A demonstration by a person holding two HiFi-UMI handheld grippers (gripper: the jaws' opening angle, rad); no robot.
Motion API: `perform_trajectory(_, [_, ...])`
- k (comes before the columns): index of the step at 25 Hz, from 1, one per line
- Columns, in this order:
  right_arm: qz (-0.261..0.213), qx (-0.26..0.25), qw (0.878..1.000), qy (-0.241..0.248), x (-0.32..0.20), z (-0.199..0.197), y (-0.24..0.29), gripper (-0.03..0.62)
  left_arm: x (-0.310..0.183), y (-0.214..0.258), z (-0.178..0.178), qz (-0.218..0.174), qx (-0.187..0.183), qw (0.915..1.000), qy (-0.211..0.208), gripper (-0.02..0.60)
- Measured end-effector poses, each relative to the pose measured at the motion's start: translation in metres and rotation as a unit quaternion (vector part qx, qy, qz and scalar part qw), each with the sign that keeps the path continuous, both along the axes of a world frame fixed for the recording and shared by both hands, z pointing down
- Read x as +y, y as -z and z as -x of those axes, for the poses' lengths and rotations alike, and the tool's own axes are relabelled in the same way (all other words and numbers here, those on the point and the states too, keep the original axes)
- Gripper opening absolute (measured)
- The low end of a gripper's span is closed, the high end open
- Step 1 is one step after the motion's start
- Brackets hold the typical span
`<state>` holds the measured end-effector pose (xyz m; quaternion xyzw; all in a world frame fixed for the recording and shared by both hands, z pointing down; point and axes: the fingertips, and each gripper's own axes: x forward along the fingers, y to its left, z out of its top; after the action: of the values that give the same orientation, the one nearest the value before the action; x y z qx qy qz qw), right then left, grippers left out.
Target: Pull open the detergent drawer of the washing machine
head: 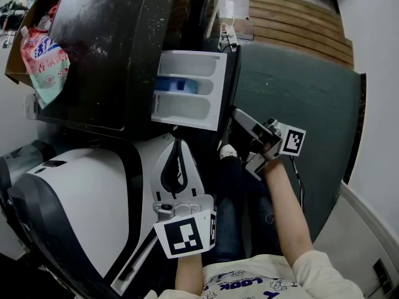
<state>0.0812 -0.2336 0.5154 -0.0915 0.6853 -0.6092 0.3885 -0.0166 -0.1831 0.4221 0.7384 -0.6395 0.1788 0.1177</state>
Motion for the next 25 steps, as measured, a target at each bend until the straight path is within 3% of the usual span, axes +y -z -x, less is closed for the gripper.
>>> perform_trajectory(11, [0.003,0.002,1.0,-0.005,0.002,-0.008,-0.001,0.132,-0.002,0.0,-0.014,0.001,0.0,1.0,-0.01,0.014])
perform_trajectory(18, [0.005,0.039,0.999,-0.013,0.002,-0.011,-0.006,0.099,-0.002,0.002,-0.012,0.0,0.002,1.0,-0.005,0.014])
perform_trajectory(21, [0.008,0.072,0.997,-0.023,0.002,-0.012,-0.008,0.153,-0.002,0.003,-0.01,-0.002,0.005,1.0,-0.001,0.014])
perform_trajectory(25, [0.028,0.154,0.986,-0.056,0.005,-0.021,-0.018,0.156,-0.001,0.007,-0.005,-0.005,0.008,0.9999,0.004,0.014])
